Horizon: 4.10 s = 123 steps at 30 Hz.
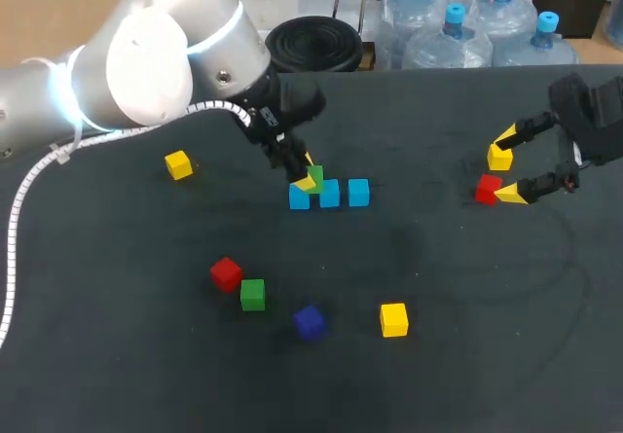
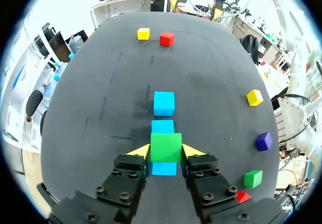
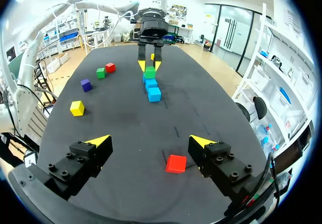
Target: Place the blue cubes, place green cubes on the blue cubes, place the yellow cubes on the green cubes, then place the red cubes on the yellow cubes, and place purple cube on the red cubes.
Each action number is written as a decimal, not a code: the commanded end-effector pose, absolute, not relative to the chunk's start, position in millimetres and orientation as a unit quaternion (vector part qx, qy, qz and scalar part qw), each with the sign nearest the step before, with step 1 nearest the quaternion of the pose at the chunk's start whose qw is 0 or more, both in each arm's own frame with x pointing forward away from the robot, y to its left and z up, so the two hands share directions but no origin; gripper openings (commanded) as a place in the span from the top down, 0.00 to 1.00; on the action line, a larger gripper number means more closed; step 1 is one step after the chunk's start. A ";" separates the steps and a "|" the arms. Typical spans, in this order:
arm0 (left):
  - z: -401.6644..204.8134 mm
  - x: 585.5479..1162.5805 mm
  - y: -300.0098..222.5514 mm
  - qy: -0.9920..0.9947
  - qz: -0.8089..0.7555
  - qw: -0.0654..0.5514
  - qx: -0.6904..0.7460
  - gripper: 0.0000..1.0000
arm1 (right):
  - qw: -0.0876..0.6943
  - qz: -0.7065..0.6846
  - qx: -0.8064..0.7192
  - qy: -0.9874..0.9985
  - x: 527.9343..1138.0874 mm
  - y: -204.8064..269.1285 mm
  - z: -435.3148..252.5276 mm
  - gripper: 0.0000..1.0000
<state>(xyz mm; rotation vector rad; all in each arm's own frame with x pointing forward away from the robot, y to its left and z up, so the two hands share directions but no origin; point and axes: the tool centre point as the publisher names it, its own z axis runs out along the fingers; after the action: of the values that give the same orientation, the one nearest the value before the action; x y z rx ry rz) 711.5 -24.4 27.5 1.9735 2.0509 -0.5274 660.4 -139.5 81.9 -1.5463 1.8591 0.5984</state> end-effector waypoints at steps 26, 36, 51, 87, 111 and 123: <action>25.0 714.7 -24.1 0.705 -0.182 0.116 0.676 0.55 | 0.319 0.227 -0.588 0.707 660.2 -139.5 82.1 0.00; 24.8 715.6 -24.8 0.704 -0.184 0.116 0.676 0.54 | 0.319 0.227 -0.588 0.707 660.2 -139.5 82.1 0.00; 53.8 706.5 -16.2 0.709 -0.177 0.123 0.671 0.00 | 0.319 0.227 -0.588 0.707 660.2 -139.5 82.1 0.00; 87.6 572.9 62.2 0.768 -0.148 0.114 0.612 0.00 | 0.319 0.227 -0.588 0.707 660.2 -139.5 82.1 0.00; 23.3 522.9 71.6 0.753 -0.151 0.127 0.628 0.00 | 0.319 0.227 -0.588 0.707 660.2 -139.5 82.1 0.00; 13.8 536.8 60.1 0.738 -0.156 0.135 0.642 0.00 | 0.319 0.227 -0.588 0.707 660.2 -139.5 82.1 0.00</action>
<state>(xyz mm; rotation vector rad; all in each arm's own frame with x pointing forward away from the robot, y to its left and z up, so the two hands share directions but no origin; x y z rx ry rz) 531.4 64.4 18.4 1.8546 2.1400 -0.4416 660.4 -139.5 81.9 -1.5463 1.8591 0.5984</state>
